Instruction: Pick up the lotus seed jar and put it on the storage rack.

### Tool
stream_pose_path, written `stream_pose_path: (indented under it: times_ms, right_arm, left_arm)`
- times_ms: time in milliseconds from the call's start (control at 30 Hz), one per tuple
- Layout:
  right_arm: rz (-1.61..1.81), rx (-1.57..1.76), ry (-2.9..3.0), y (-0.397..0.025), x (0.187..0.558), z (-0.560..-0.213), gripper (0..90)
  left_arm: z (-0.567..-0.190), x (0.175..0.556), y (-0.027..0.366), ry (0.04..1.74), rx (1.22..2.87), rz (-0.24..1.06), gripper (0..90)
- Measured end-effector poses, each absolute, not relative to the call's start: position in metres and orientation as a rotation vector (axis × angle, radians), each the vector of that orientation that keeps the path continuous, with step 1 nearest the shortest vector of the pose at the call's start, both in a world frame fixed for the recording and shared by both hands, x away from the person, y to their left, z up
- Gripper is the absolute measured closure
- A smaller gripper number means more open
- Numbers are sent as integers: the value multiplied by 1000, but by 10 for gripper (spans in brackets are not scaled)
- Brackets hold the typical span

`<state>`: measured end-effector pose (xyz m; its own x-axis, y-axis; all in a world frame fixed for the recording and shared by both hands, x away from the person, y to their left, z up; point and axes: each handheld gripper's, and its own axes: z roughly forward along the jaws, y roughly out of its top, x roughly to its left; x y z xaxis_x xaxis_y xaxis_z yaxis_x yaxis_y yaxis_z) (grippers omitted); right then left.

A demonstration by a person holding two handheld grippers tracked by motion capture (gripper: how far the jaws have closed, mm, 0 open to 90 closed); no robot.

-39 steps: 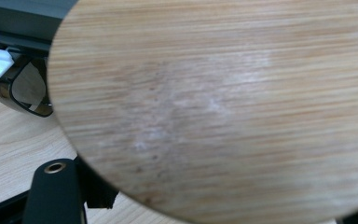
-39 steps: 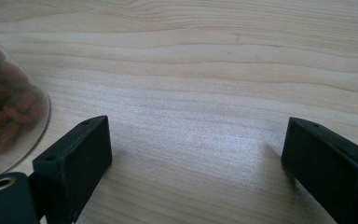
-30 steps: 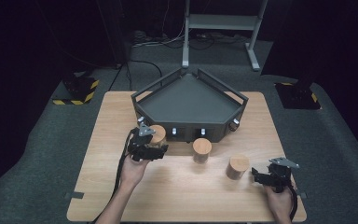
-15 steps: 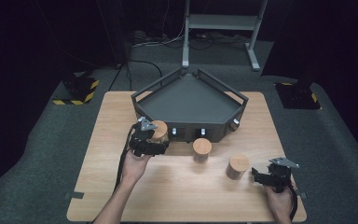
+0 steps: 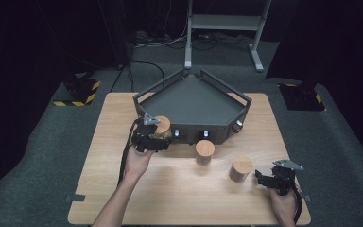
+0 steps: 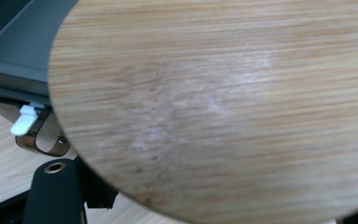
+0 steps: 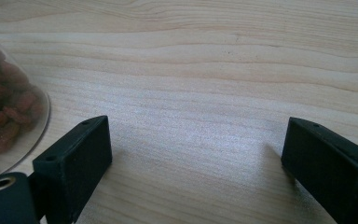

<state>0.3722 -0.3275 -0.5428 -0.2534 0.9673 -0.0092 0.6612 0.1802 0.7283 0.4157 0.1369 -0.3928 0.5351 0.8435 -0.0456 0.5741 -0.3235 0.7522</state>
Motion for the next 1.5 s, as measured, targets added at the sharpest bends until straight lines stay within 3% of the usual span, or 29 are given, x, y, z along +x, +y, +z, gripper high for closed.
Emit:
stream_pose_path:
  times_ms: [1500]
  right_arm:
    - [850, 1526, 1986, -328, 372, -543, 82]
  left_arm:
    - [-357, 473, 118, 1235, 2000, 514, 256]
